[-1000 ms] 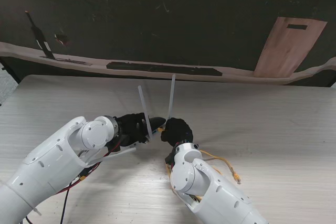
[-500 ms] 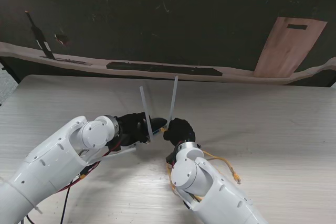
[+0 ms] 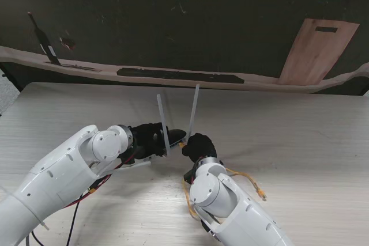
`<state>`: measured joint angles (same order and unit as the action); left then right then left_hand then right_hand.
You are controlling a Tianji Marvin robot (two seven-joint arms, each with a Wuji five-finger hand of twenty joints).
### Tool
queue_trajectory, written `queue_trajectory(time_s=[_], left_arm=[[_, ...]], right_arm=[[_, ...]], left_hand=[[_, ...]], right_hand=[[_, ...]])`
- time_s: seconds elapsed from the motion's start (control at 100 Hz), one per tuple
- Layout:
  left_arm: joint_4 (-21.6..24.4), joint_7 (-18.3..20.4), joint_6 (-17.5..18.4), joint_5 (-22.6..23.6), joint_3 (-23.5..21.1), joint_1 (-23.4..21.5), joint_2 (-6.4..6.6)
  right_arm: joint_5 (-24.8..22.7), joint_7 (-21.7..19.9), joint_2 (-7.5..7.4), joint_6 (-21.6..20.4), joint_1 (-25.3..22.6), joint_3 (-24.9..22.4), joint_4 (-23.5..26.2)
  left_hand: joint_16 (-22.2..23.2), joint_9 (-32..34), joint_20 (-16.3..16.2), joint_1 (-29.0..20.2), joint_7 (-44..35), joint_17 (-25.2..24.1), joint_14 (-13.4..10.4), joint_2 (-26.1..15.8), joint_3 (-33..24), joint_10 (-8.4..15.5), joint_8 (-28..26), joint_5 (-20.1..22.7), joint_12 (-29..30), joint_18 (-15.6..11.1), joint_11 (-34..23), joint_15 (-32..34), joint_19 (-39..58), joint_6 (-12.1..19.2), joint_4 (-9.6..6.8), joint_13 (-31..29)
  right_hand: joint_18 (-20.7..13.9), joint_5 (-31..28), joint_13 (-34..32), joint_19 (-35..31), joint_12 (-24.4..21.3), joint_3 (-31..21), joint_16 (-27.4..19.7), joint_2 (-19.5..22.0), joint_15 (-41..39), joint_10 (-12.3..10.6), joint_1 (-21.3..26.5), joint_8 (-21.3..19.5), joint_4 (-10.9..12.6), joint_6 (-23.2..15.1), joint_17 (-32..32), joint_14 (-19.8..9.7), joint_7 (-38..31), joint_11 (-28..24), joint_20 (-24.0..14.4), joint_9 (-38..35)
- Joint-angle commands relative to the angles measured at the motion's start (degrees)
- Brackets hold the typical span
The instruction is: Untangle the Ethernet cable and plug it into the router
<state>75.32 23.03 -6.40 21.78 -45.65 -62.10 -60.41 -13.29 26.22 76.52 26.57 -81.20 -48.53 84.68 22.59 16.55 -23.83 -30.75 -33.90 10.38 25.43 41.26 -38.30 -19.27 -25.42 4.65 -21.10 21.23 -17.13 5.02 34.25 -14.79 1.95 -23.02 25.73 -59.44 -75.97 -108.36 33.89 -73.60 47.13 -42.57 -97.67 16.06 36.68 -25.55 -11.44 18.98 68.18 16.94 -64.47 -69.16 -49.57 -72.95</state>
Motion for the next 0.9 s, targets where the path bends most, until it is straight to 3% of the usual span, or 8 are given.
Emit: queue_trajectory(time_s=[0.0,0.89], left_arm=[[-3.12,3.15,-0.99,-0.12,1.90,-3.12,-0.06],[-3.33,2.74,0.06,0.50,1.92,-3.59,0.01]], right_arm=[[0.64,-1.16,0.34,0.27,-0.54,0.08,0.67],[11.13,-2.23,2.13,4.77,-0.01,-1.85,1.65]], left_hand=[[4.87,8.14,-1.63,-28.63,-17.26,7.04,-11.10,-13.01,-16.63,7.55,-4.18,9.28,-5.17,-11.19,-20.53,30.54,24.28,4.14,-2.93,-11.60],[5.15,8.21,-0.53,-28.60,-17.26,6.94,-11.04,-12.94,-16.80,7.50,-4.25,9.46,-5.21,-11.20,-20.57,30.40,24.93,4.25,-2.52,-11.71]], right_hand=[[-4.17,-7.74,1.23,-11.62,0.31,-2.73,1.70,3.37,-4.56,4.38,-0.38,-1.76,2.61,11.88,-0.22,-8.40,-7.56,-20.80,4.18,-10.39],[-2.48,-8.53,1.31,-11.48,-0.21,-1.37,0.96,6.19,-4.30,4.46,-1.27,-2.73,2.75,10.60,-0.55,-6.92,-6.65,-20.60,6.38,-10.37]])
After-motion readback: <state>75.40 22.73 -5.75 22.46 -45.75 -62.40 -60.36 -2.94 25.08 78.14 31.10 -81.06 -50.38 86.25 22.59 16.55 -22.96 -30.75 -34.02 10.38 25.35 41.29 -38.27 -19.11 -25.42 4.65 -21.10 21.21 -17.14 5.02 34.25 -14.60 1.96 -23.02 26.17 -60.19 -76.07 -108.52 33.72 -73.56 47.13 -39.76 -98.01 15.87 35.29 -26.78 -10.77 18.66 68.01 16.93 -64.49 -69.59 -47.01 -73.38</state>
